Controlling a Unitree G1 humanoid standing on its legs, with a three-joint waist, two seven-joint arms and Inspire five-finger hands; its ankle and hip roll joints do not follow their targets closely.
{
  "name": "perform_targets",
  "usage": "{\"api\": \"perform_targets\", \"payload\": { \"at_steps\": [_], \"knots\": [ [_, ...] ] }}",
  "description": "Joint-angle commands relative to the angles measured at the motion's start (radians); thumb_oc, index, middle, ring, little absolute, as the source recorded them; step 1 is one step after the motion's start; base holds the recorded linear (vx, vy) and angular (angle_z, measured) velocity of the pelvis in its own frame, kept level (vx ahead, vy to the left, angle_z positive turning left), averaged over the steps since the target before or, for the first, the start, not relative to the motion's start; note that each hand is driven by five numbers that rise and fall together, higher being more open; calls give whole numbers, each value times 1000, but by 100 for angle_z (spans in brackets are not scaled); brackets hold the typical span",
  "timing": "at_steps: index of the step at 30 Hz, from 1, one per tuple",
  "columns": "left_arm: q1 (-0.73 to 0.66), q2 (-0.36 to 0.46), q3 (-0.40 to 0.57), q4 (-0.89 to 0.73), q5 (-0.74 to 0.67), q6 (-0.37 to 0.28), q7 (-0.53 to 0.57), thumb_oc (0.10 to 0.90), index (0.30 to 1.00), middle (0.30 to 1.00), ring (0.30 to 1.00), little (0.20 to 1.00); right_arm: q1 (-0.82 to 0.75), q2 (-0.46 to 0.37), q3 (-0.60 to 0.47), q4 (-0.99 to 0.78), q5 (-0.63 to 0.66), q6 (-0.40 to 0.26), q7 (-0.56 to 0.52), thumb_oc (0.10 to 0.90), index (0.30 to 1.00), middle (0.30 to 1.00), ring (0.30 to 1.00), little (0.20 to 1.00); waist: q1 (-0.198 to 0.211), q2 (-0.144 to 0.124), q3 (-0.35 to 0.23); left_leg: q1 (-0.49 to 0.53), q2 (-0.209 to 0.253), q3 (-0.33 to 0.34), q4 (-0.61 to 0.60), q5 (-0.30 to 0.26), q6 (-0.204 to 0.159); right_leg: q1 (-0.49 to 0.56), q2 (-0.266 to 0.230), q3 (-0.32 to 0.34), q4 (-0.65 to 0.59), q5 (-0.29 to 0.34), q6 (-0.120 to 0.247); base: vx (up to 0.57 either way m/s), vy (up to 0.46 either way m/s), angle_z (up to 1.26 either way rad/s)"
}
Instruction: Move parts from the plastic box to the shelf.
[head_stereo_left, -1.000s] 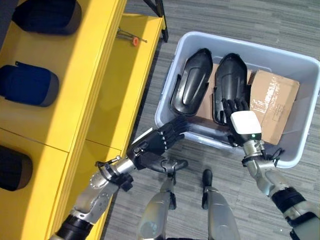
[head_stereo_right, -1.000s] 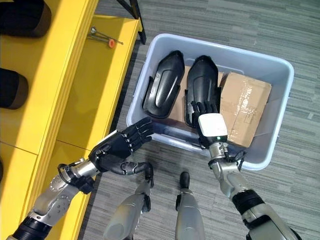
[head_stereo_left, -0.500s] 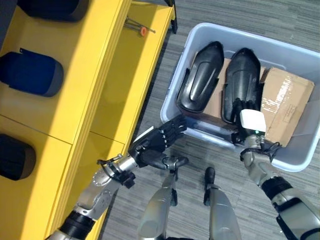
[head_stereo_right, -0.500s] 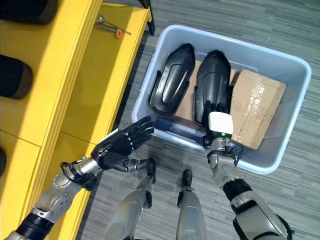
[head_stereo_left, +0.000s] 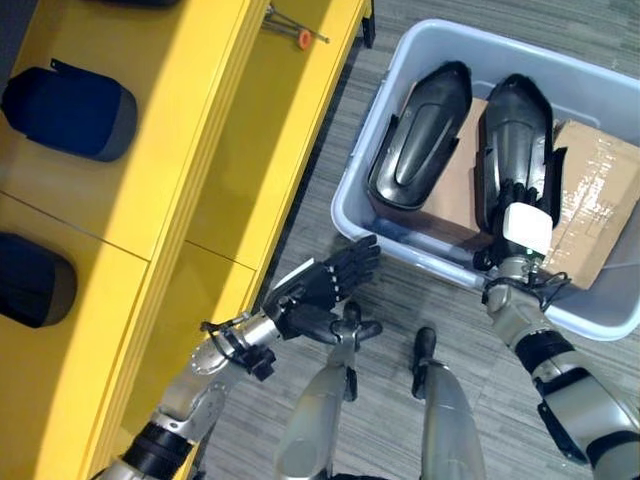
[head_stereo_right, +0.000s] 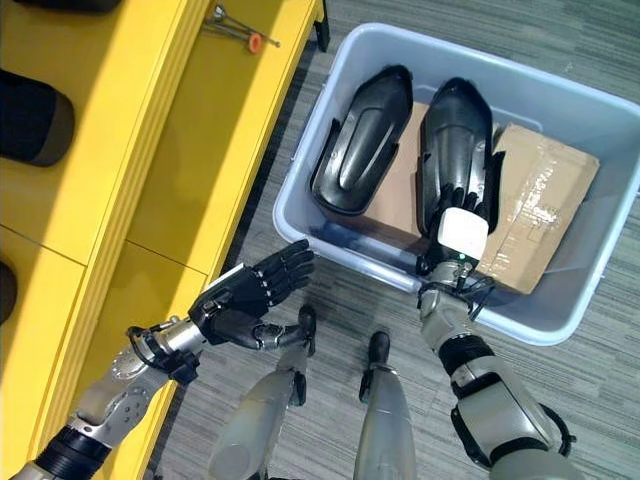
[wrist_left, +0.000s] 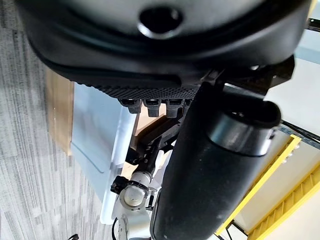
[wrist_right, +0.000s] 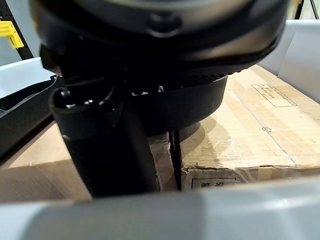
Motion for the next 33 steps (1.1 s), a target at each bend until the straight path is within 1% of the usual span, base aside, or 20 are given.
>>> {"api": "perform_targets", "payload": {
  "at_steps": [1,3,5,6,8,9,10,12,13,17,18,20,21,22,23,24,25,28,32,33],
  "knots": [
    [-43,-38,-23,-120,16,-94,-33,900,1000,1000,1000,1000,16,-47,48,133,-66,-24,187,400,300,300,300,300,4,80,-5,-8,-27,-3,98,-176,13,56,-5,-65,-69,-12,-16,0,0,0],
    [-43,-36,-20,-118,15,-92,-43,900,1000,1000,1000,1000,17,-49,64,137,-80,-53,183,400,300,300,300,300,5,79,-5,-5,-26,-3,99,-176,14,60,-6,-67,-69,-11,-16,-11,-8,2],
    [-38,-29,-16,-128,25,-95,-69,900,1000,1000,1000,1000,19,-59,87,119,-102,-146,169,400,300,300,300,300,6,72,-5,3,-24,-2,100,-180,17,70,-6,-66,-73,-10,-14,-35,-22,4],
    [-35,-21,-11,-139,22,-94,-79,900,1000,1000,1000,1000,19,-71,107,68,-125,-186,169,400,300,300,300,300,5,66,-5,14,-23,-1,97,-182,17,82,-8,-66,-80,-7,-10,-36,-14,7],
    [-32,-14,0,-148,19,-91,-76,900,1000,1000,1000,1000,26,-80,123,20,-149,-214,153,400,300,300,300,300,2,58,-5,24,-22,0,100,-186,17,95,-9,-64,-84,-6,-7,-46,-11,5],
    [-27,-9,15,-152,10,-82,-61,900,1000,1000,1000,1000,49,-85,139,-39,-160,-213,143,400,300,300,300,300,-4,45,-5,35,-18,2,99,-190,17,107,-7,-60,-92,-3,-4,-71,-35,-1],
    [-8,-7,40,-150,-14,-70,-60,900,1000,1000,1000,1000,108,-85,140,-109,-104,-201,129,400,300,300,300,300,-14,24,-5,62,-11,3,92,-197,15,139,0,-54,-119,6,0,-65,-39,-4],
    [22,-11,66,-150,-24,-68,-84,900,1000,1000,1000,1000,158,-77,121,-161,-83,-220,92,400,300,300,300,300,-22,7,-5,102,-3,5,77,-200,13,177,8,-42,-154,18,5,-36,-23,-8],
    [23,-11,69,-150,-24,-69,-87,900,1000,1000,1000,1000,160,-77,119,-165,-83,-223,88,400,300,300,300,300,-22,7,-5,102,-1,5,76,-198,12,178,10,-41,-160,24,5,-25,-11,-8],
    [53,-17,109,-151,-24,-81,-134,900,1000,1000,1000,1000,257,-94,62,-342,-121,-255,24,400,300,300,300,300,-42,-39,-6,207,17,13,23,-195,9,292,25,-26,-251,58,23,-19,-28,-9],
    [64,-24,112,-160,-13,-82,-136,900,1000,1000,1000,1000,305,-105,27,-422,-159,-268,9,400,300,300,300,300,-51,-61,-28,238,24,15,8,-195,7,326,32,-15,-284,73,27,23,-44,-5],
    [81,-30,116,-170,-8,-79,-146,900,1000,1000,1000,1000,358,-120,-12,-508,-200,-286,-17,400,300,300,300,300,-61,-84,-65,269,34,17,-10,-194,6,359,39,0,-317,90,34,40,-34,-2],
    [83,-30,115,-171,-7,-80,-146,900,1000,1000,1000,1000,364,-121,-16,-514,-206,-288,-21,400,300,300,300,300,-60,-85,-67,273,34,17,-13,-194,5,363,39,1,-321,92,34,49,-30,-8],
    [92,-30,118,-174,1,-81,-150,900,1000,1000,1000,1000,382,-130,-34,-549,-216,-293,-17,400,300,300,300,300,-63,-95,-86,287,39,19,-20,-192,3,377,41,6,-337,100,37,51,-23,-16],
    [101,-30,125,-178,0,-76,-155,900,1000,1000,1000,1000,401,-142,-58,-584,-224,-305,-22,400,300,300,300,300,-66,-106,-109,302,43,19,-31,-190,1,391,44,13,-352,109,40,119,-37,-26],
    [116,-30,130,-180,-6,-65,-145,900,1000,1000,1000,1000,430,-162,-91,-658,-227,-315,-11,400,300,300,300,300,-74,-124,-150,330,51,20,-47,-187,-1,417,48,20,-374,119,46,103,-24,-21],
    [118,-30,129,-181,-7,-66,-146,900,1000,1000,1000,1000,436,-164,-96,-669,-228,-316,-12,400,300,300,300,300,-74,-125,-155,335,52,21,-50,-186,-1,422,48,20,-378,120,46,118,-19,-16],
    [140,-34,137,-180,-6,-50,-155,900,1000,1000,1000,1000,473,-190,-160,-760,-223,-332,7,400,300,300,300,300,-86,-149,-232,386,60,30,-73,-191,-6,473,57,30,-417,129,49,126,-8,-14],
    [157,-42,147,-184,-1,-34,-165,900,1000,1000,1000,1000,504,-203,-225,-835,-213,-342,28,400,300,300,300,300,-98,-163,-303,429,69,41,-82,-206,-14,524,62,35,-462,137,51,87,0,1],
    [158,-43,147,-184,0,-34,-165,900,1000,1000,1000,1000,507,-204,-229,-840,-214,-343,28,400,300,300,300,300,-98,-164,-306,431,69,41,-82,-207,-14,528,62,35,-466,139,52,52,-13,0]
  ]
}}
